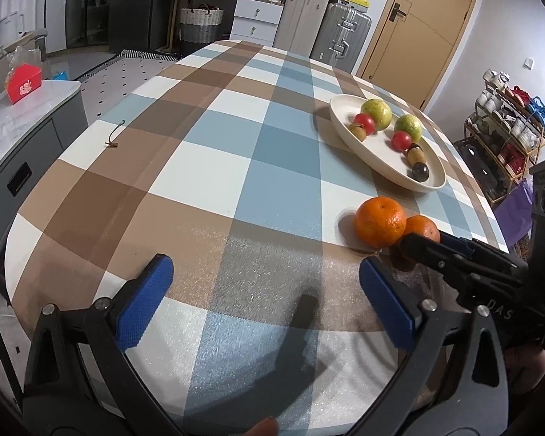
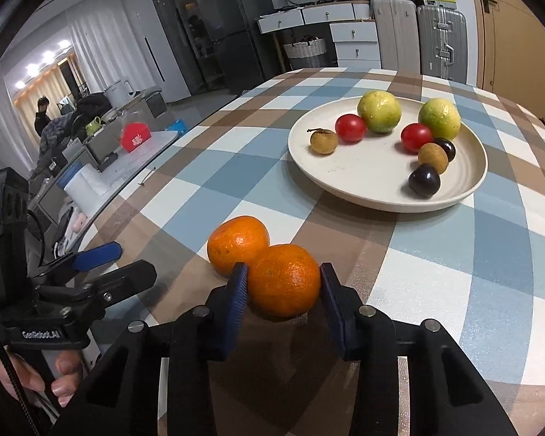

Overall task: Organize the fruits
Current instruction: 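Grasp an orange with the right gripper while the left gripper grasps the other orange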

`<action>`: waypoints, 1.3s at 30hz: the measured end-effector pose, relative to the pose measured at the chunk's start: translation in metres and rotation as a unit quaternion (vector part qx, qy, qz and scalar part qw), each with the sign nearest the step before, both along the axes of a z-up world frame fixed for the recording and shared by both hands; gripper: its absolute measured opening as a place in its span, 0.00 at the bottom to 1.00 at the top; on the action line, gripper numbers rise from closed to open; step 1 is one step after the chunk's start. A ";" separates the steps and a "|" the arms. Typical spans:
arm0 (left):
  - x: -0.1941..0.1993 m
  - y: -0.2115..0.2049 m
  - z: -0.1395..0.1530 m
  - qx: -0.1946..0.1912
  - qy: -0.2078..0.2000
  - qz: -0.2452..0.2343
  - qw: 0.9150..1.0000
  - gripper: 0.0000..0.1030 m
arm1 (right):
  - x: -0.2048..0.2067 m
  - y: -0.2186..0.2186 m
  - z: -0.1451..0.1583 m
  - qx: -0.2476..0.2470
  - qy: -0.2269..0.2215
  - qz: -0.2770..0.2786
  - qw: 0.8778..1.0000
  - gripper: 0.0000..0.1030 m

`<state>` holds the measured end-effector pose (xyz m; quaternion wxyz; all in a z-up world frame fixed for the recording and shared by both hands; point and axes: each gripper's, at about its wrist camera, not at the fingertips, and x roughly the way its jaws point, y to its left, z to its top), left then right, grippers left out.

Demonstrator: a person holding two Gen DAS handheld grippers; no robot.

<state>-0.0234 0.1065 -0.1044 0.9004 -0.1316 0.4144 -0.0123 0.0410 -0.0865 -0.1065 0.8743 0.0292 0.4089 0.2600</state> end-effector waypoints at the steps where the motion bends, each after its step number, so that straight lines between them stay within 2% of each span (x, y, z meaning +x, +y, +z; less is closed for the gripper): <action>1: 0.001 -0.002 0.000 0.001 0.001 -0.002 1.000 0.99 | 0.000 -0.005 0.001 0.010 0.002 -0.004 1.000 0.38; 6: 0.005 -0.011 0.000 0.001 0.005 -0.015 1.000 0.99 | -0.004 -0.024 0.007 0.037 -0.001 -0.017 0.999 0.38; 17: 0.026 -0.045 0.006 0.025 0.011 -0.058 0.998 0.99 | -0.016 -0.055 0.013 0.063 -0.014 -0.043 0.997 0.38; 21: 0.038 -0.049 0.010 0.011 0.017 -0.061 0.998 0.99 | -0.019 -0.071 0.016 0.069 -0.030 -0.057 0.996 0.38; 31: 0.070 -0.064 0.008 0.002 0.042 -0.071 0.997 0.99 | -0.017 -0.097 0.021 0.079 -0.041 -0.077 0.993 0.39; 39: 0.080 -0.071 0.004 0.002 0.053 -0.076 0.996 0.97 | -0.017 -0.108 0.026 0.084 -0.050 -0.080 0.992 0.39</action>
